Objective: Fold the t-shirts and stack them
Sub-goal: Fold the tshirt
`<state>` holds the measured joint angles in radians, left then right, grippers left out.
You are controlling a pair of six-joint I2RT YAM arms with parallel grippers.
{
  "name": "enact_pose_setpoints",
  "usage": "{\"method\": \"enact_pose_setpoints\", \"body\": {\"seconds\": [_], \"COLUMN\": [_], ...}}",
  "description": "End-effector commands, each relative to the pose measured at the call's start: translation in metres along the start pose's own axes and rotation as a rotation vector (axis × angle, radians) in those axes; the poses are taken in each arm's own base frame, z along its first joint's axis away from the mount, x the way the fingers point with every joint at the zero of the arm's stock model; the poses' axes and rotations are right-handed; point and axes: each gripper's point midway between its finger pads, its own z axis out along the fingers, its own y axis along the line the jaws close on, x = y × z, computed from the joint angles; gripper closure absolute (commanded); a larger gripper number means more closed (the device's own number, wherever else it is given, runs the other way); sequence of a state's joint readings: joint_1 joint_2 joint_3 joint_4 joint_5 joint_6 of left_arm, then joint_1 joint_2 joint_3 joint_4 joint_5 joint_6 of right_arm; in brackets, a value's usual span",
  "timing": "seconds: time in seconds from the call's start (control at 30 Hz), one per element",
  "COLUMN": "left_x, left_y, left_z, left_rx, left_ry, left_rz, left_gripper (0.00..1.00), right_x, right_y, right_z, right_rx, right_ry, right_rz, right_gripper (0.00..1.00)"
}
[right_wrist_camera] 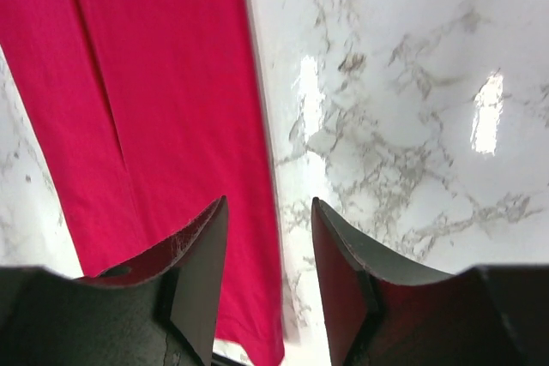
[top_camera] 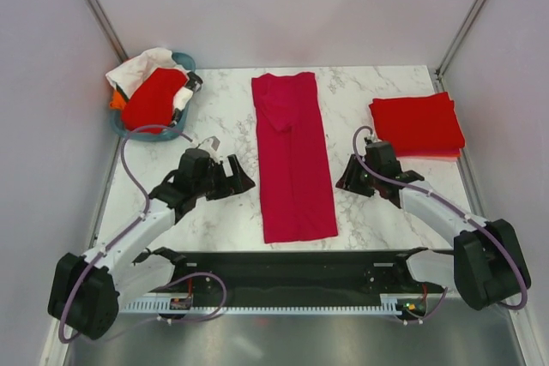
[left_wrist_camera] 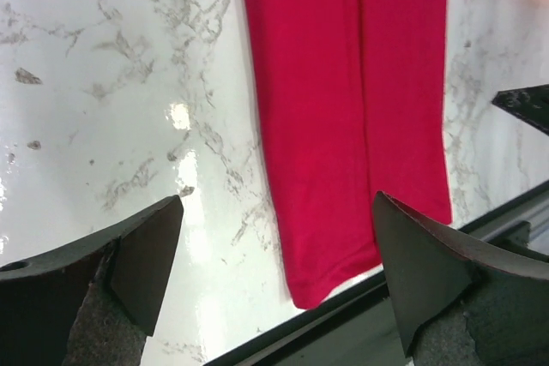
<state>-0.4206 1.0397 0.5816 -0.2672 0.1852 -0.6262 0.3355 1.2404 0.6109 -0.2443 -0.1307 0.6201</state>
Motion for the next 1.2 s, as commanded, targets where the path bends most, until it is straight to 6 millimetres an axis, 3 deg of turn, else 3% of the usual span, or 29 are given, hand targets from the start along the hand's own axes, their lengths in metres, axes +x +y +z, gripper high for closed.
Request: {"method": "enact_pose_setpoints", "body": {"seconds": [0.0, 0.1, 0.17, 0.3, 0.4, 0.57, 0.63, 0.7, 0.77, 0.93, 1.03, 1.17], "left_x": [0.012, 0.021, 0.028, 0.066, 0.092, 0.114, 0.124, 0.134, 0.142, 0.153, 0.157, 0.160], "left_y": [-0.014, -0.029, -0.036, -0.033, -0.029, -0.037, -0.041, -0.042, -0.041, -0.042, -0.040, -0.038], "left_z": [-0.010, -0.022, -0.029, -0.027, -0.020, -0.012, -0.011, -0.008, -0.005, -0.004, -0.003, -0.003], "left_rx": [0.106, 0.202, 0.243, 0.235, 0.193, 0.187, 0.182, 0.167, 0.148, 0.127, 0.116, 0.107], "left_ry": [-0.005, -0.001, 0.013, 0.147, 0.220, 0.260, 0.283, 0.313, 0.338, 0.353, 0.366, 0.372], "left_rz": [-0.059, -0.092, -0.097, -0.121, -0.127, -0.105, -0.095, -0.092, -0.097, -0.088, -0.085, -0.080], "left_gripper": [0.00, 0.00, 0.05, 0.14, 0.15, 0.17, 0.21, 0.31, 0.33, 0.35, 0.37, 0.41], "right_x": [0.028, 0.060, 0.071, 0.096, 0.099, 0.107, 0.116, 0.124, 0.128, 0.130, 0.132, 0.131], "right_y": [-0.003, -0.006, -0.008, -0.004, 0.001, -0.002, -0.007, -0.011, -0.012, -0.012, -0.012, -0.010], "right_z": [-0.010, -0.016, -0.022, -0.031, -0.036, -0.038, -0.037, -0.038, -0.039, -0.040, -0.040, -0.039], "right_rx": [-0.028, -0.056, -0.062, -0.104, -0.124, -0.122, -0.106, -0.097, -0.095, -0.098, -0.098, -0.110], "right_ry": [0.105, 0.225, 0.259, 0.330, 0.335, 0.350, 0.372, 0.390, 0.392, 0.388, 0.394, 0.387], "right_rz": [-0.054, -0.061, -0.054, -0.041, -0.049, -0.054, -0.053, -0.050, -0.041, -0.049, -0.049, -0.053], "right_gripper": [0.48, 0.48, 0.49, 0.51, 0.51, 0.52, 0.58, 0.62, 0.64, 0.64, 0.70, 0.69]}}
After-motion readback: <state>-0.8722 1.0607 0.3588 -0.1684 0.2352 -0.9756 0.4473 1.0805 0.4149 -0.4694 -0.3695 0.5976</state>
